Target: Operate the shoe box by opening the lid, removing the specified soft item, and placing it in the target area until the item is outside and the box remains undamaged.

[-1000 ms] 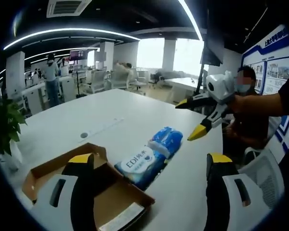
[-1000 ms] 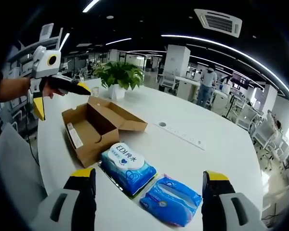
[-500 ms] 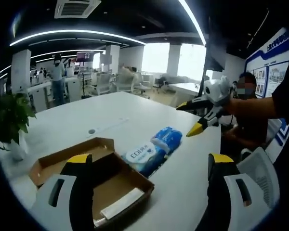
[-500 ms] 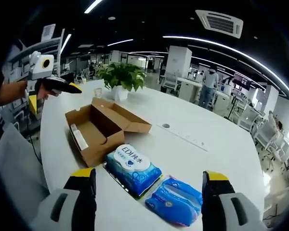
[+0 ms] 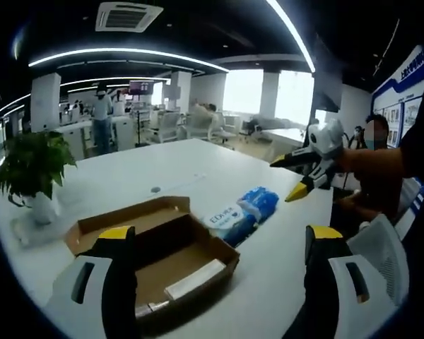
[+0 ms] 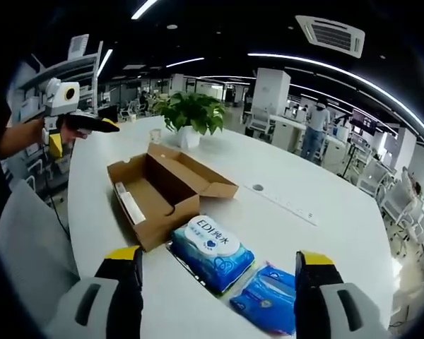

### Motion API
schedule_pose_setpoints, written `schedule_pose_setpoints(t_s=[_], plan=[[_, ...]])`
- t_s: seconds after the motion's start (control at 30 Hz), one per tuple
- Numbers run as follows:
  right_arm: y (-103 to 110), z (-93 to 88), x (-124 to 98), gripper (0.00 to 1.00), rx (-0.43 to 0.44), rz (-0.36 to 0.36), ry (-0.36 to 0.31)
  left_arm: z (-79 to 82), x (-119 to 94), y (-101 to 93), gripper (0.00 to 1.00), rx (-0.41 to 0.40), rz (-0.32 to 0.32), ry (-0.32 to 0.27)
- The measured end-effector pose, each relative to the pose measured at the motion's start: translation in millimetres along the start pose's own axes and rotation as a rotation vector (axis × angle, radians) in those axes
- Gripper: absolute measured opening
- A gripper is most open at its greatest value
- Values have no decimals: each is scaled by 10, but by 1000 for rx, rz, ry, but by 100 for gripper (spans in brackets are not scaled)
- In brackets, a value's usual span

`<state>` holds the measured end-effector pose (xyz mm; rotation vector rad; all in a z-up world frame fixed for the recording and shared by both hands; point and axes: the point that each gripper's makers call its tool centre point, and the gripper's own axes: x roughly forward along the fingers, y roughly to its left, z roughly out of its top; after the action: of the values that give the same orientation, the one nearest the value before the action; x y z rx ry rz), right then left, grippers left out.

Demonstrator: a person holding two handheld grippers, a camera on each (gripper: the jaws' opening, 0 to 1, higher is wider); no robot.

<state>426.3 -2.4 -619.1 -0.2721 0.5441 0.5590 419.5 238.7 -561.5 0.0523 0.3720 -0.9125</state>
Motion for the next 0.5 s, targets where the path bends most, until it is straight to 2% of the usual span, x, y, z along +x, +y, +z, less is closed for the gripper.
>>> schedule_pose_setpoints(t_s=[0.2,0.5], plan=[[131,59,37,89,-6,30,-7,-105,-232,73,99,-10,32,5],[313,66,111,89,-35,85,3,-434,-543,94,99,42,86,60]])
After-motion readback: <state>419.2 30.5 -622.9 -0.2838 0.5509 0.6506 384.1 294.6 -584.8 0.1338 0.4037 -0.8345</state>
